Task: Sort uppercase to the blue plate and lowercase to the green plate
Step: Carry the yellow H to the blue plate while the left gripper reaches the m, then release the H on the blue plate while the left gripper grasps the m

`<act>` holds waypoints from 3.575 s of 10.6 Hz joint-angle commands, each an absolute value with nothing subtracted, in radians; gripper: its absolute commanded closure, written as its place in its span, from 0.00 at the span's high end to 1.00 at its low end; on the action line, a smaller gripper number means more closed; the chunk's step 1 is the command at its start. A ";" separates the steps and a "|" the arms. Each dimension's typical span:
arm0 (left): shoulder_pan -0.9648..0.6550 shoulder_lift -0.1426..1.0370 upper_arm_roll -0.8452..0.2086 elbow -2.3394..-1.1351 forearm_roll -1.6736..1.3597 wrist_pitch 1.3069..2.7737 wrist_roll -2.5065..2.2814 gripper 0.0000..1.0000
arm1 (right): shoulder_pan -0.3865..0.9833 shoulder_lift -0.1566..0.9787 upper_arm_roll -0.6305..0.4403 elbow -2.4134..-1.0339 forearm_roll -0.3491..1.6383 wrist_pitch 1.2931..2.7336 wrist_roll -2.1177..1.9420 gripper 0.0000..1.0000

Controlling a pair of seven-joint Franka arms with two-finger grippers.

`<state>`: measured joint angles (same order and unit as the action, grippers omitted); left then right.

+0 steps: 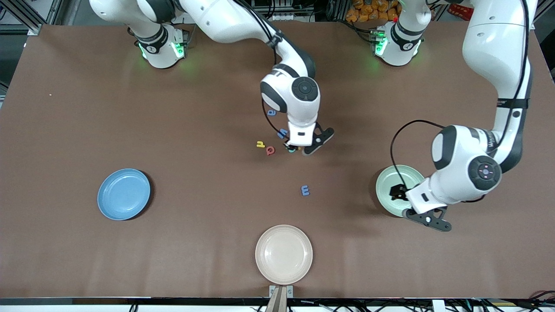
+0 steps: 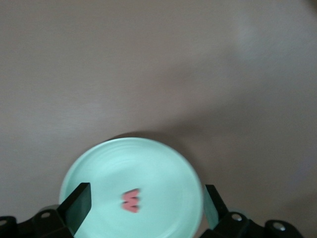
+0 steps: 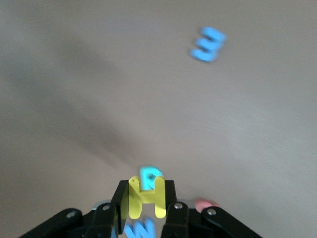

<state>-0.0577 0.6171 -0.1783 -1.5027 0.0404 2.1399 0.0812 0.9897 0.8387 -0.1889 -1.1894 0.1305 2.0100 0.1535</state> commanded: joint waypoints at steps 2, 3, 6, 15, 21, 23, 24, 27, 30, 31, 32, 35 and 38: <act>-0.188 0.633 -0.193 -1.456 0.031 2.131 -0.263 1.00 | 0.850 0.634 -0.193 -1.363 0.133 1.864 0.167 0.00; -0.242 0.653 -0.189 -1.425 0.031 2.132 -0.390 1.00 | 0.792 0.565 -0.193 -1.462 0.126 1.867 0.155 0.00; -0.351 0.705 -0.181 -1.342 0.032 2.138 -0.593 1.00 | 0.619 0.454 -0.193 -1.618 0.057 1.870 0.153 0.00; -0.670 0.902 0.071 -1.189 0.023 2.224 -0.796 1.00 | 0.138 0.584 -0.190 -1.618 0.054 1.940 -0.328 0.00; -0.664 0.930 0.075 -1.207 -0.069 2.233 -0.842 0.95 | 0.089 0.614 -0.190 -1.578 0.051 1.979 -0.337 1.00; -0.666 0.951 0.075 -1.206 -0.072 2.235 -0.861 0.93 | 0.089 0.621 -0.190 -1.578 0.054 1.996 -0.336 1.00; -0.666 0.956 0.075 -1.206 -0.072 2.235 -0.861 0.91 | 0.092 0.623 -0.189 -1.578 0.060 1.996 -0.328 1.00; -0.667 0.968 0.077 -1.206 -0.072 2.235 -0.861 0.88 | 0.103 0.635 -0.184 -1.578 0.066 1.997 -0.308 1.00; -0.669 0.980 0.078 -1.203 -0.071 2.235 -0.861 0.82 | 0.138 0.638 -0.176 -1.588 0.135 1.974 -0.221 1.00; -0.669 0.982 0.078 -1.201 -0.071 2.235 -0.861 0.81 | 0.143 0.638 -0.176 -1.589 0.135 1.956 -0.198 1.00; -0.670 0.982 0.078 -1.201 -0.071 2.235 -0.861 0.79 | 0.146 0.640 -0.176 -1.589 0.137 1.947 -0.193 1.00; -0.670 0.988 0.078 -1.200 -0.072 2.235 -0.861 0.66 | 0.146 0.643 -0.176 -1.591 0.137 1.941 -0.193 1.00; -0.673 0.994 0.080 -1.198 -0.071 2.235 -0.859 0.64 | 0.198 0.634 -0.176 -1.595 0.150 1.875 -0.146 1.00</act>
<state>-0.6608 0.9746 0.0642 -1.2276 -0.0466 2.2376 -0.8483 0.1693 0.6355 -0.1754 -1.6040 0.1315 1.9033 -0.1898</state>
